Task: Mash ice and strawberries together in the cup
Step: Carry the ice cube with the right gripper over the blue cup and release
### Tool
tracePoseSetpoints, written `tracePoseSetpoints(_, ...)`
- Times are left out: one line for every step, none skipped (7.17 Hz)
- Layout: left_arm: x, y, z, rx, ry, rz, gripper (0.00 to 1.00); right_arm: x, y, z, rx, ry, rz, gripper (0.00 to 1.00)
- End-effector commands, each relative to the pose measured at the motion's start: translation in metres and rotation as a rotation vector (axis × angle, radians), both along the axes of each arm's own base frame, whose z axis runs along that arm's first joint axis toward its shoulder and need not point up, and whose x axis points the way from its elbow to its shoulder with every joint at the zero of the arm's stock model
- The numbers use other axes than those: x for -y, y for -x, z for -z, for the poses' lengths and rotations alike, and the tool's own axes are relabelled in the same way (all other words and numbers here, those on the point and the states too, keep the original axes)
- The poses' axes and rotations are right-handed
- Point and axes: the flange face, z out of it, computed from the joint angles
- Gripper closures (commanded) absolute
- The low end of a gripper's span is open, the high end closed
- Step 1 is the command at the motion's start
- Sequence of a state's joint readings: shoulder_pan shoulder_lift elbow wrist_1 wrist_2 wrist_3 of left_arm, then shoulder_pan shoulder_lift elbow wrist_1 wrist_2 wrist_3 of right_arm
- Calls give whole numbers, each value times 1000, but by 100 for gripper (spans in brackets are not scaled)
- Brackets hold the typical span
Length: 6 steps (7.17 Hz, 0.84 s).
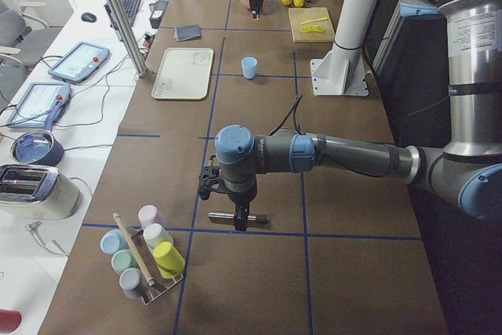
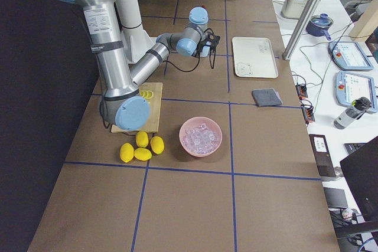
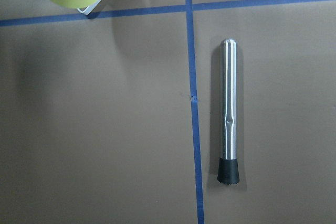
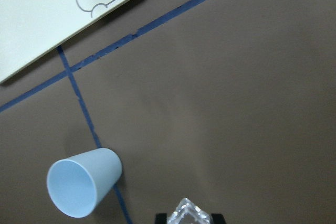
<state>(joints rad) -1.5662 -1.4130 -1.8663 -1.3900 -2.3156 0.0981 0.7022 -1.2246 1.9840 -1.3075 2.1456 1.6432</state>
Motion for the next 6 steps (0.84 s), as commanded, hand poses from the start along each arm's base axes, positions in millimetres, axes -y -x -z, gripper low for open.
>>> tracePoseSetpoints(-1, 0, 8, 1, -14, 1, 0, 20, 94, 57, 1, 89, -73, 100)
tracePoseSetpoints(-5, 0, 7, -1, -10, 1, 0, 33, 120, 67, -6, 103, -74, 100)
tracePoseSetpoints(-8, 0, 7, -1, -10, 1, 0, 42, 136, 78, -9, 135, -87, 100)
tracePoseSetpoints(-9, 0, 11, 1, -17, 1, 0, 44, 147, 84, -14, 142, -82, 100)
tracePoseSetpoints(-10, 0, 11, 1, -18, 1, 0, 34, 157, 85, -15, 138, -62, 100)
tracePoseSetpoints(-10, 0, 11, 1, -18, 1, 0, 26, 166, 83, -23, 133, -55, 100)
